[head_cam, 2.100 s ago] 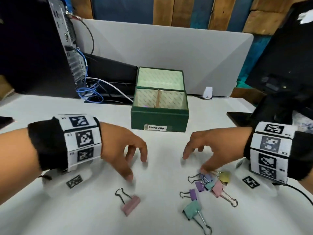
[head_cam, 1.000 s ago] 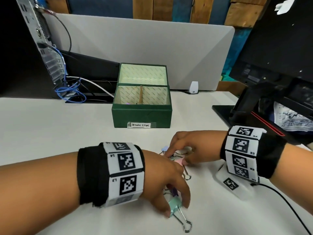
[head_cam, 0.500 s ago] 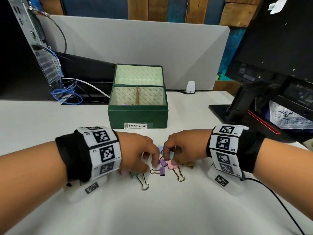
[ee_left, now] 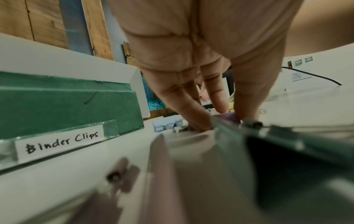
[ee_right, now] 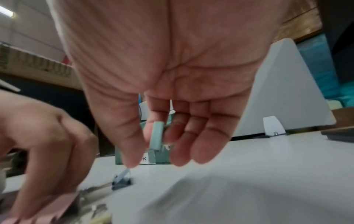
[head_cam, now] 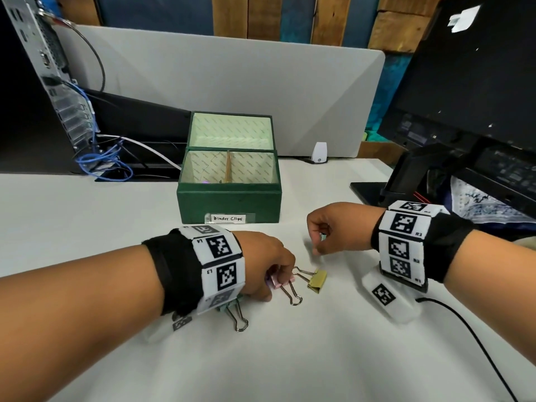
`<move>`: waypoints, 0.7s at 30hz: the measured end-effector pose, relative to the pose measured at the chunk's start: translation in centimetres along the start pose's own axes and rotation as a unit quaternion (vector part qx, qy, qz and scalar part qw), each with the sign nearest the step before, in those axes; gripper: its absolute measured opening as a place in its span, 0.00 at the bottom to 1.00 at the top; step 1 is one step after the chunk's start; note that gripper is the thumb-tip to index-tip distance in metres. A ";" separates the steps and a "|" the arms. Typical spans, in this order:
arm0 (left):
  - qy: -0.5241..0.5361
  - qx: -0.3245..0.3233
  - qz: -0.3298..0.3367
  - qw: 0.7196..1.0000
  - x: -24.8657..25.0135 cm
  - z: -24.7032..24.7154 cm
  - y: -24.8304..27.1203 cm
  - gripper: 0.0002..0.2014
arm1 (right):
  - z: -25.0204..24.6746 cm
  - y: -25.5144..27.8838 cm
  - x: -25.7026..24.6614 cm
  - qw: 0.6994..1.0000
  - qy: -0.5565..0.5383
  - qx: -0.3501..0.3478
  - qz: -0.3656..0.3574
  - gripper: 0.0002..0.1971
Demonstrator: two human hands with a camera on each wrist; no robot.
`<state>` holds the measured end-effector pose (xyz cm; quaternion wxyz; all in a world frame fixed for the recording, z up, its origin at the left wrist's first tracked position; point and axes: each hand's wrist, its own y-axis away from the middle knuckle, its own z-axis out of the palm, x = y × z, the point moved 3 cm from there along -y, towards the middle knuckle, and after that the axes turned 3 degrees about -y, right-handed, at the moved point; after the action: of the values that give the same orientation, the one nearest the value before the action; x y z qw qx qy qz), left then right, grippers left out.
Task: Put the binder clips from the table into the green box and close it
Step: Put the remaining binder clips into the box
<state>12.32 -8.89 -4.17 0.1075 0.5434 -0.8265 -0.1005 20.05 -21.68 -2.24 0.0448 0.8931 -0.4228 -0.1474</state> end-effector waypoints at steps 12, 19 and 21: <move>-0.009 -0.017 -0.061 0.998 -1.2 0.3 0.0 0.16 | -7.0 -0.9 -3.3 0.942 -0.118 0.298 -0.100 0.03; 0.002 -0.018 -0.034 0.999 -1.0 0.3 0.0 0.08 | -8.3 -5.5 -5.6 0.931 -0.113 0.324 -0.128 0.07; 0.006 -0.020 -0.029 0.999 -1.0 0.2 0.1 0.09 | -7.0 -6.8 -5.4 0.964 -0.051 0.243 -0.093 0.10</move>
<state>12.60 -7.89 -4.44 0.1197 0.5655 -0.8076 -0.1167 23.96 -13.44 4.23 -0.2093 0.9037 -0.3630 -0.0886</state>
